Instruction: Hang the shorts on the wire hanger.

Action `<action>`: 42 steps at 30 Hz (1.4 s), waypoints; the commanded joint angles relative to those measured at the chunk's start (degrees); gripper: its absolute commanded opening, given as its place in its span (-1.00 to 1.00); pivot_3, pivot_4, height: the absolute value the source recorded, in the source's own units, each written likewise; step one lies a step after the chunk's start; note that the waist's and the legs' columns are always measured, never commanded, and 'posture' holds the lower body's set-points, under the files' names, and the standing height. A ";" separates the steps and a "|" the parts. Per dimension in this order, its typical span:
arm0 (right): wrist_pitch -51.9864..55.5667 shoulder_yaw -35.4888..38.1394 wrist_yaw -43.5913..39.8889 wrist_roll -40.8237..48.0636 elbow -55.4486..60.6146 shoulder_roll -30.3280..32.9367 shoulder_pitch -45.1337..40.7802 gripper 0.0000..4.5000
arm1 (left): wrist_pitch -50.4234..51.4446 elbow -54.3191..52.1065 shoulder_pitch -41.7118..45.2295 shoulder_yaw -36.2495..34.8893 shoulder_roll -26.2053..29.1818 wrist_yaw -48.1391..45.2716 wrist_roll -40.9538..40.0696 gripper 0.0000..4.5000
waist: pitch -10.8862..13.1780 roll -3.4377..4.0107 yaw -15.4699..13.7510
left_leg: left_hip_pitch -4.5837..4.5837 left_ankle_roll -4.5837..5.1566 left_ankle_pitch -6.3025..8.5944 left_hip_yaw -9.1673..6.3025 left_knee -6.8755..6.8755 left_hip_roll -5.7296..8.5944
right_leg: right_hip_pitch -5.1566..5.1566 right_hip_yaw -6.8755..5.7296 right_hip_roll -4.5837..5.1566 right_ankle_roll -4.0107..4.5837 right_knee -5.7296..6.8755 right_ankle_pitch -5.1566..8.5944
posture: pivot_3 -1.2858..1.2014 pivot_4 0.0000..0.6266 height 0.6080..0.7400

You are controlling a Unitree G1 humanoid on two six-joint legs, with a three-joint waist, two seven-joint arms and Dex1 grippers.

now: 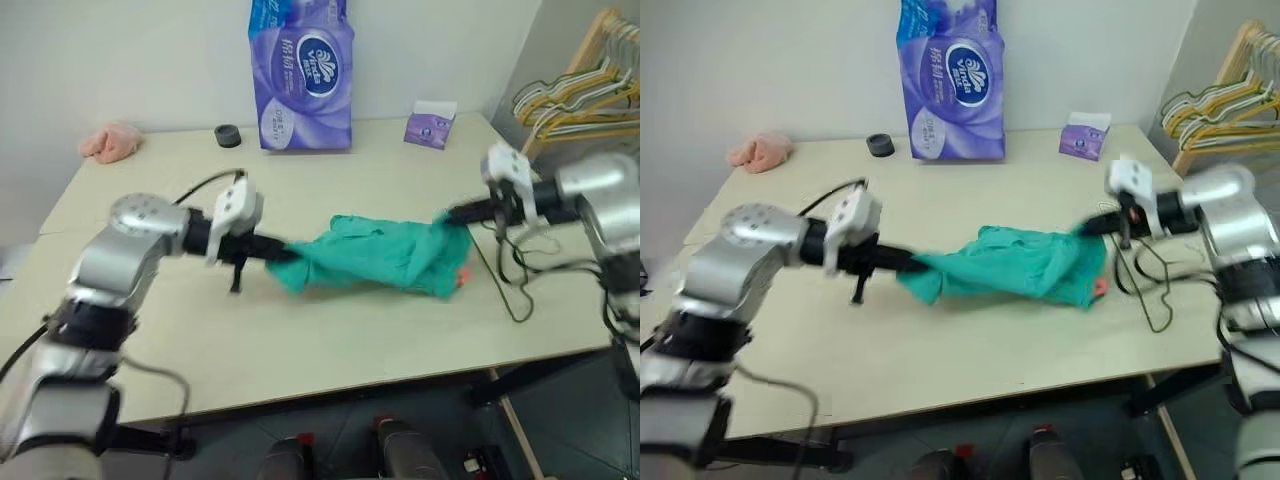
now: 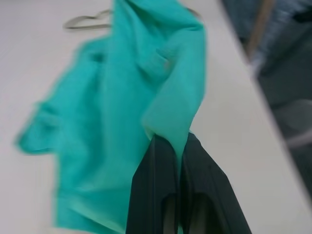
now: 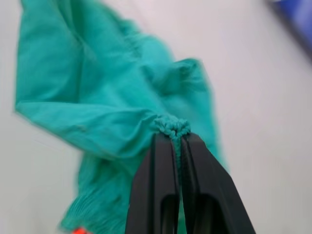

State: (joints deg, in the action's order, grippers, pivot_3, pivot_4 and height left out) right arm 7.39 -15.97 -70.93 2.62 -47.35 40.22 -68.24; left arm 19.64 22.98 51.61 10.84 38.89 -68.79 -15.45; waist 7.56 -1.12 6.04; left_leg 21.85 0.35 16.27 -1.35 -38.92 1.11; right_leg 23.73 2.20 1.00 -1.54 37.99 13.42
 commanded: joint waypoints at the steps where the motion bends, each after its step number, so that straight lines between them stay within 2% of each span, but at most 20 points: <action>1: -15.20 -1.36 20.63 -9.87 -17.55 -6.13 -14.42 -1.00 | -14.10 27.38 18.13 -0.49 -5.45 21.41 11.61 -0.98 | 0.01 -0.02 0.47 | 0.29 -0.13 -0.09 0.03 0.02 0.09 | 0.38 0.00 0.16 -0.05 0.11 -0.06 | -0.08 -0.79 1.00; 4: -26.40 -3.44 39.05 -17.54 -23.58 -9.71 -25.14 -1.00 | -26.92 42.64 34.15 0.22 -4.35 39.78 20.08 -0.98 | -0.03 -0.05 1.72 | 1.50 -0.72 -0.42 0.22 0.05 0.18 | 1.78 0.18 0.53 -0.14 0.20 -0.16 | -0.08 -0.80 1.00; 6: -32.88 -3.54 48.86 -20.84 -24.96 -10.10 -30.89 -1.00 | -34.04 46.37 42.87 2.40 -1.10 47.63 26.27 -0.98 | -0.07 -0.11 2.56 | 2.91 -1.02 -0.58 0.54 -0.04 0.35 | 3.54 0.40 0.83 -0.20 0.85 -0.13 | -0.08 -0.81 1.00; 7: -35.25 -3.72 51.62 -22.17 -25.39 -9.93 -32.41 -1.00 | -36.78 47.27 45.31 3.75 0.12 49.70 29.04 -0.98 | -0.07 -0.11 2.90 | 3.20 -1.03 -0.59 0.69 -0.02 0.42 | 3.99 0.40 1.02 -0.20 0.96 -0.13 | -0.07 -0.80 1.00; 10: -43.58 0.53 54.26 -19.90 -24.78 -8.39 -33.14 -1.00 | -47.41 45.11 49.52 10.31 5.71 48.04 38.86 -0.98 | -0.12 -0.08 3.63 | 3.19 -1.06 -0.57 1.05 0.63 0.42 | 4.40 0.23 1.18 -0.20 0.89 -0.12 | -0.07 -0.80 1.00; 12: -46.30 2.57 53.36 -18.70 -24.75 -8.00 -32.12 -1.00 | -50.81 44.57 49.86 11.81 7.30 45.99 41.33 -0.98 | -0.18 -0.06 3.65 | 2.90 -1.06 -0.56 1.26 1.04 0.41 | 4.23 0.22 1.20 -0.24 0.80 -0.08 | -0.06 -0.80 1.00; 14: -51.72 3.75 46.90 -16.44 -23.17 -7.60 -25.31 -1.00 | -52.80 40.96 44.88 10.87 8.97 35.01 38.31 -0.98 | -0.20 -0.07 3.56 | 2.87 -1.01 -0.58 1.38 0.99 0.41 | 4.03 0.25 1.19 -0.27 0.70 -0.04 | -0.05 -0.80 1.00; 15: -53.72 4.87 42.34 -13.96 -21.80 -7.92 -20.31 -1.00 | -52.36 37.90 40.37 9.89 9.88 27.28 35.05 -0.98 | -0.20 -0.11 3.50 | 2.50 -0.94 -0.61 1.36 0.86 0.41 | 3.56 0.22 1.19 -0.27 0.67 -0.04 | -0.05 -0.79 1.00; 16: -55.11 5.76 38.29 -11.62 -20.28 -8.36 -15.78 -1.00 | -51.27 34.88 36.03 8.85 10.66 21.15 32.12 -0.98 | -0.20 -0.12 3.46 | 1.96 -0.87 -0.59 1.40 0.81 0.40 | 3.01 0.22 1.18 -0.28 0.52 -0.04 | -0.05 -0.79 1.00; 17: -56.34 5.74 34.96 -10.03 -17.98 -8.69 -10.51 -1.00 | -49.18 30.70 30.35 7.97 11.81 15.66 29.12 -0.98 | -0.23 -0.12 3.50 | 1.19 -0.28 -0.39 1.43 0.89 0.40 | 2.02 0.13 1.06 -0.29 0.25 -0.05 | -0.05 -0.78 1.00; 19: -57.60 5.21 29.24 -7.31 -12.63 -9.11 -1.16 -1.00 | -43.89 21.70 20.01 6.08 14.13 7.60 23.85 -0.98 | -0.16 -0.14 3.70 | -0.22 0.23 -0.14 1.42 0.82 0.30 | 0.47 0.12 0.67 -0.32 0.02 -0.06 | -0.05 -0.77 1.00; 20: -57.74 4.84 27.24 -6.37 -9.65 -9.06 3.16 -1.00 | -40.73 16.99 15.23 4.90 15.06 5.74 21.90 -0.98 | -0.16 -0.15 3.79 | -0.41 0.26 -0.14 1.49 0.84 0.29 | 0.33 0.20 0.62 -0.34 -0.03 -0.07 | -0.05 -0.77 1.00; 25: -47.87 2.36 16.45 1.79 15.80 -6.97 27.90 -1.00 | -19.81 -15.01 -18.24 0.43 24.47 -6.66 7.42 -0.98 | -0.23 -0.05 4.70 | 0.43 -0.01 -0.03 1.05 0.19 0.05 | 0.99 0.23 0.83 -0.56 0.67 0.00 | -0.05 -0.74 1.00; 26: -44.70 2.10 14.90 3.10 20.85 -6.21 31.18 -1.00 | -16.84 -19.54 -23.31 -0.40 25.94 -7.86 5.40 -0.98 | -0.22 -0.05 4.73 | 1.08 -0.11 0.02 0.99 -0.01 0.06 | 1.65 0.24 0.87 -0.54 0.92 0.08 | -0.05 -0.74 1.00; 28: -38.26 1.30 11.71 5.15 29.83 -4.08 36.67 -1.00 | -11.24 -26.91 -31.69 -1.97 28.28 -9.98 1.51 -0.98 | -0.22 -0.05 4.58 | 1.26 -0.12 0.01 0.91 -0.11 0.10 | 1.81 0.20 0.94 -0.54 0.97 0.08 | -0.05 -0.74 1.00; 31: -27.82 -0.57 6.13 7.34 41.54 0.60 43.61 -1.00 | -5.41 -34.36 -40.46 -3.30 30.67 -12.45 -2.98 -0.98 | -0.25 -0.10 3.23 | 0.90 0.16 0.17 0.90 -0.16 0.21 | 1.45 0.20 1.00 -0.52 0.84 0.08 | -0.06 -0.74 1.00; 34: -19.49 -1.58 1.79 8.36 48.86 5.16 48.16 -1.00 | -2.36 -41.09 -47.18 -3.61 32.33 -14.60 -5.91 -0.98 | -0.21 -0.07 1.63 | -0.27 0.24 0.22 0.76 -0.06 0.22 | 0.28 0.00 0.94 -0.41 0.71 0.22 | -0.07 -0.72 1.00; 37: -15.41 -1.01 -0.60 7.94 50.70 7.98 49.74 -1.00 | -0.80 -44.03 -49.75 -3.78 32.10 -15.16 -6.85 -0.98 | -0.17 -0.10 0.30 | -1.08 0.45 0.41 0.80 -0.01 0.25 | -0.57 -0.04 0.93 -0.45 0.56 0.83 | -0.07 -0.71 1.00; 42: -14.59 0.42 -1.69 7.05 48.88 9.34 48.75 -1.00 | 0.73 -44.75 -50.11 -3.70 31.84 -16.01 -7.43 -0.98 | -0.20 -0.14 -0.61 | -1.06 0.44 0.41 0.83 -0.04 0.27 | -0.53 -0.03 0.93 -0.42 0.61 0.80 | -0.08 -0.71 1.00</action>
State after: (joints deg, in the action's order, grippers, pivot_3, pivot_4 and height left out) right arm -6.97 -17.79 -72.13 9.63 1.43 48.81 -18.50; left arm 19.96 -20.31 1.37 8.45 70.45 -83.81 -21.80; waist 7.36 -1.26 5.43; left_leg 20.80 0.79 16.68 -0.52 -38.96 1.37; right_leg 23.21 2.17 1.93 -1.90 38.61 14.19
